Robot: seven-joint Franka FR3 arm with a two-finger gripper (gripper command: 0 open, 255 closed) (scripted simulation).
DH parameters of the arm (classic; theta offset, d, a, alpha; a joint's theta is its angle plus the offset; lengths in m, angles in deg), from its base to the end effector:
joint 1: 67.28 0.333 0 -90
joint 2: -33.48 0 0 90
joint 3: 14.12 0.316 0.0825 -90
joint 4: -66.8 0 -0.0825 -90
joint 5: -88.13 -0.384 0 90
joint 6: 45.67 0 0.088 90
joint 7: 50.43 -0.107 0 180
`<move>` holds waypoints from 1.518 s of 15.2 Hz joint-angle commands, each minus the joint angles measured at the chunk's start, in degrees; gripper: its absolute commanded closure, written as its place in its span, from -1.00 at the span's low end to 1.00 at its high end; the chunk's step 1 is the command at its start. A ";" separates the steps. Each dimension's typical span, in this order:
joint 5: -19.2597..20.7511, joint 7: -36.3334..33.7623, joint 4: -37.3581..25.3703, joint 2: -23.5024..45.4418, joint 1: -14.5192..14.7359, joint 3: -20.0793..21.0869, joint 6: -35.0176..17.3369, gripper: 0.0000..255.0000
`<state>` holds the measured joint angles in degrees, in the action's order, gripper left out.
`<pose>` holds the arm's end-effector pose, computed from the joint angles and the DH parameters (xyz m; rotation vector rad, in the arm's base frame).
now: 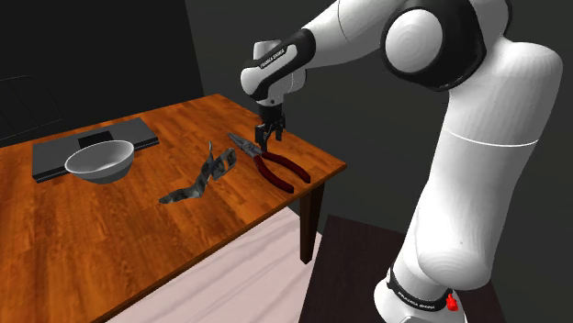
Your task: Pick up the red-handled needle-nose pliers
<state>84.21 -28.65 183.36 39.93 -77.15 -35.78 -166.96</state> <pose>0.4884 -0.2916 0.3925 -3.1008 0.3184 0.0182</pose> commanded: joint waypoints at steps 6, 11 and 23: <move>-2.70 2.11 -0.23 4.71 -1.14 -0.14 -3.88 -1.00; -3.26 2.52 0.63 5.67 -1.26 0.00 -5.62 1.00; -2.60 2.03 -0.36 4.53 -1.14 -0.15 -3.59 1.00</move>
<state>81.46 -26.46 183.30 44.65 -78.32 -35.89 -171.08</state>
